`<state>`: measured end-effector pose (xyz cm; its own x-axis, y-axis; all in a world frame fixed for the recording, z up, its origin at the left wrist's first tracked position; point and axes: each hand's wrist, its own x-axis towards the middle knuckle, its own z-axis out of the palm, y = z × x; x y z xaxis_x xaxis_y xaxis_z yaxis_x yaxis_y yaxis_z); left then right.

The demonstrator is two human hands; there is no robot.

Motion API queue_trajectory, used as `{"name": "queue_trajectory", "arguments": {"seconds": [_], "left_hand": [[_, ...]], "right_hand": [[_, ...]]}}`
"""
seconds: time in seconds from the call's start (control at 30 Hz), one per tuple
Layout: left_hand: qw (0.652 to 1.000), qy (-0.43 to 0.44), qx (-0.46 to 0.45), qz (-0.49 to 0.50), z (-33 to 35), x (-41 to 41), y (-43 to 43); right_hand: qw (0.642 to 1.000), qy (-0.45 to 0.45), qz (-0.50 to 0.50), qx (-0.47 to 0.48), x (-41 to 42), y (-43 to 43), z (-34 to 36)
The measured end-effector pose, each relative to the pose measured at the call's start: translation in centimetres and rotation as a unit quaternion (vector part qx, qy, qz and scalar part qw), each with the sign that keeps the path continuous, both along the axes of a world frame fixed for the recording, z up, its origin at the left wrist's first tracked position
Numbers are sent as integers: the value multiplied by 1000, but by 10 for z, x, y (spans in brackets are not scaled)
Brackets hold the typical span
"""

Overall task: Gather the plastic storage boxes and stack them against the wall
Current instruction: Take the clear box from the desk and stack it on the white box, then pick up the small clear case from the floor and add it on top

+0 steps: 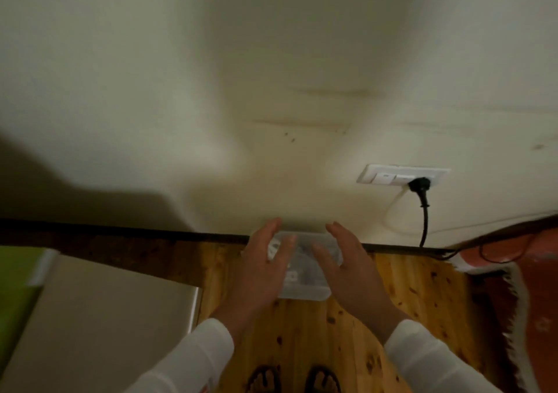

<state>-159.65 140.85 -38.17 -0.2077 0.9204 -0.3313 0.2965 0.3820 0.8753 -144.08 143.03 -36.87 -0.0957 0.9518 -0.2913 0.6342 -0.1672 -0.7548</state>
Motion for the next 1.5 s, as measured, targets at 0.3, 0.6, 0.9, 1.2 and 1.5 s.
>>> {"name": "queue_trajectory", "arguments": {"seconds": [0.3, 0.6, 0.9, 1.2, 1.5], "left_hand": [[991, -120, 50, 43, 104, -10, -21], [970, -179, 126, 104, 200, -26, -70], [940, -183, 186, 221, 265, -42, -194], [916, -103, 235, 309, 313, -68, -371], [870, 28, 209, 446, 329, -120, -539]], "right_hand": [[992, 116, -41, 17, -19, -34, 106], [970, 241, -28, 17, -46, -76, 193], [954, 292, 66, 14, -62, -165, 253], [912, 318, 258, 11, -124, -288, 300], [850, 259, 459, 10, -217, -419, 320]]}}
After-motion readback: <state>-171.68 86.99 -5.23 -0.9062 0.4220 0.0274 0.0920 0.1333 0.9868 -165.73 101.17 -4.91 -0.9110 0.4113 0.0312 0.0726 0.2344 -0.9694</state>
